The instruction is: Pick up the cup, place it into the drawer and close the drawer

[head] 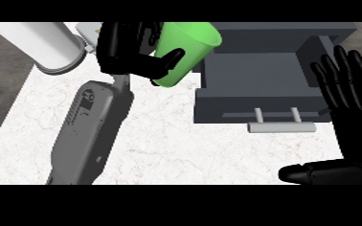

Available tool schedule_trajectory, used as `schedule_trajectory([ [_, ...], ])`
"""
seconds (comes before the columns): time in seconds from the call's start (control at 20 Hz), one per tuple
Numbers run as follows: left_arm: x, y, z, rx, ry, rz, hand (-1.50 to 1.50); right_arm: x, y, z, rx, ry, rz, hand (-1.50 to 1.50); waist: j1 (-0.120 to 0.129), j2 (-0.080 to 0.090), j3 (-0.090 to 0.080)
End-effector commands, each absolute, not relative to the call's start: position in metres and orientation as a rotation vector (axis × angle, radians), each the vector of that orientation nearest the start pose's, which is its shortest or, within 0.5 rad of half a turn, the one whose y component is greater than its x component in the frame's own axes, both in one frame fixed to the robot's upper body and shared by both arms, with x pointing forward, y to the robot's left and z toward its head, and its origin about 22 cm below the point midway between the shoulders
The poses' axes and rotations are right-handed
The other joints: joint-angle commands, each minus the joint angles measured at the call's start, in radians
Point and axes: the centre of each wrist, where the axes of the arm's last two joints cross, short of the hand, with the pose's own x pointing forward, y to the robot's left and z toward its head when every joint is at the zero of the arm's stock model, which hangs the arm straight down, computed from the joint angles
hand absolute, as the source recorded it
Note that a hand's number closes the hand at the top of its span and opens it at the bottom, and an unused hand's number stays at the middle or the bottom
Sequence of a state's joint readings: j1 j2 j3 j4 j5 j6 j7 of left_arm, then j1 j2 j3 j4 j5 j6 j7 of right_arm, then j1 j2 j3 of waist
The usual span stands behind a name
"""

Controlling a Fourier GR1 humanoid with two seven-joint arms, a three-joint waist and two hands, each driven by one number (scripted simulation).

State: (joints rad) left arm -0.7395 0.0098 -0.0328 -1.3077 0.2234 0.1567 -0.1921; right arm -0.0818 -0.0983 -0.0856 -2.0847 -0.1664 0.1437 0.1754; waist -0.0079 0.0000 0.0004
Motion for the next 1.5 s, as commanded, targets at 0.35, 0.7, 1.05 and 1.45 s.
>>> schedule_trajectory([
  [0.35, 0.397, 0.059, 0.196, -0.267, -2.051, -0.09, 1.5, 0.234, -0.252, 0.128, 0.154, -2.0, 0.143, -1.5, -0.006, 0.002, 0.0],
  [0.7, 0.419, 0.045, 0.173, -0.251, -2.004, -0.082, 1.5, 0.232, -0.252, 0.139, 0.141, -1.998, 0.141, -1.5, -0.021, 0.005, 0.0],
  [1.05, 0.427, 0.028, 0.175, -0.23, -1.963, -0.12, 1.5, 0.231, -0.249, 0.138, 0.13, -1.99, 0.136, -1.5, -0.024, 0.006, 0.0],
  [1.45, 0.429, 0.019, 0.144, -0.127, -1.919, -0.219, 1.5, 0.225, -0.243, 0.135, 0.182, -2.005, 0.172, -1.5, -0.058, 0.012, 0.001],
])
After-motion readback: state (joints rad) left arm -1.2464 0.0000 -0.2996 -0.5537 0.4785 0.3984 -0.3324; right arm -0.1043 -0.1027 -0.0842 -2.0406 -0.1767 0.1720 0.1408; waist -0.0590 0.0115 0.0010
